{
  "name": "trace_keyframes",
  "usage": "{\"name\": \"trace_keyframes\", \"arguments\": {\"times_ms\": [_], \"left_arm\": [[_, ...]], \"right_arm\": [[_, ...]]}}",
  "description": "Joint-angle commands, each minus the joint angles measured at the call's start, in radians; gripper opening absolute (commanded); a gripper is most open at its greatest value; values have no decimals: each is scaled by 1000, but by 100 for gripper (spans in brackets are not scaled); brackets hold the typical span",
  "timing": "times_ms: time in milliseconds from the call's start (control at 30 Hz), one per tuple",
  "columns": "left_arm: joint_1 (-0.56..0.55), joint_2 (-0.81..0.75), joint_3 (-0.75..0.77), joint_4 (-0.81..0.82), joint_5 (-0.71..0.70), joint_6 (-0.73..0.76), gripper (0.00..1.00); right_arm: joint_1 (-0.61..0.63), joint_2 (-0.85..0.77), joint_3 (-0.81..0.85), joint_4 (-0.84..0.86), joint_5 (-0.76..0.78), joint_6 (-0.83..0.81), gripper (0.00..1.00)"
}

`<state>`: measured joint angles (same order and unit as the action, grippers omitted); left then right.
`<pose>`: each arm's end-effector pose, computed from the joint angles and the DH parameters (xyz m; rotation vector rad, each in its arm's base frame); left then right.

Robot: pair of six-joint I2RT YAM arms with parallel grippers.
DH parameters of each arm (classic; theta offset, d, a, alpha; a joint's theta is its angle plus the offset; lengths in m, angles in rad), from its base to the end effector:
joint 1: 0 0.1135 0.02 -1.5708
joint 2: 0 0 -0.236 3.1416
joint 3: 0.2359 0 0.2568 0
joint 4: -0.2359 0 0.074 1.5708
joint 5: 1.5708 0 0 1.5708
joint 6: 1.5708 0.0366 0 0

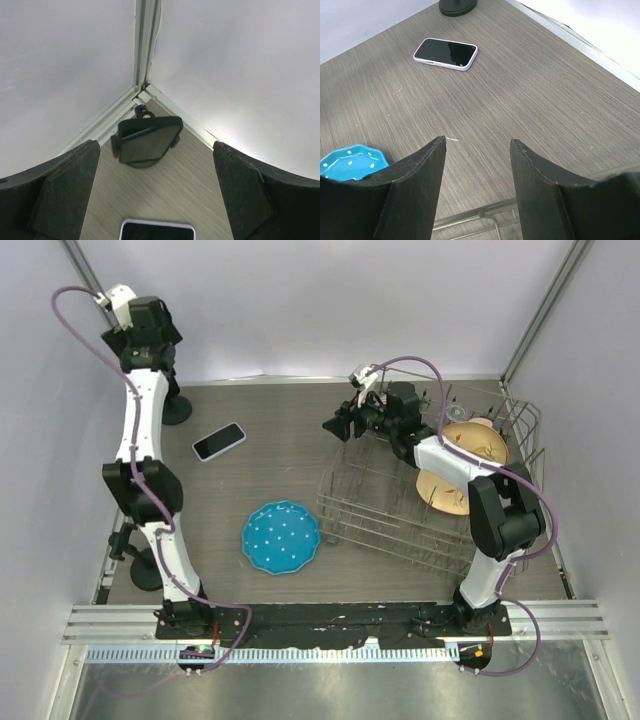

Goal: Place the phone on the phone stand

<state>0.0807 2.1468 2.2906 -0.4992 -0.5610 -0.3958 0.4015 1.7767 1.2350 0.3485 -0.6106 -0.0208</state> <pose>0.4823 0.0585 0.3701 -0.7950 1.7064 0.3238 0.3740 0.1816 0.2472 -0.8070 1.6085 0.8104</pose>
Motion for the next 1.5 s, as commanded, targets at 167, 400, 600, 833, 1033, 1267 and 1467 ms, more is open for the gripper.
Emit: {"name": "trace_keyframes", "arguments": {"times_ms": [167, 400, 600, 833, 1033, 1267, 1467], "left_arm": [[-6, -568, -319, -499, 82, -204, 100], [-4, -1154, -885, -512, 81, -195, 95], [-9, -1341, -962, -559, -77, -228, 99], [-9, -1446, -961, -734, -378, -433, 100], [-9, -1475, -861, -749, -473, -425, 100], [-15, -1479, -858, -710, -470, -351, 100], [-21, -1504, -895, -667, -430, -288, 100]], "right_arm": [[79, -54, 44, -3, 103, 15, 60], [262, -51, 98, 6, 195, 19, 59], [454, -4, 194, 58, 365, 106, 59], [557, 172, 354, 173, 401, 707, 58], [652, 369, 521, 211, 364, 1057, 57], [755, 539, 693, 142, 382, 1137, 57], [844, 633, 817, 69, 431, 1170, 57]]}}
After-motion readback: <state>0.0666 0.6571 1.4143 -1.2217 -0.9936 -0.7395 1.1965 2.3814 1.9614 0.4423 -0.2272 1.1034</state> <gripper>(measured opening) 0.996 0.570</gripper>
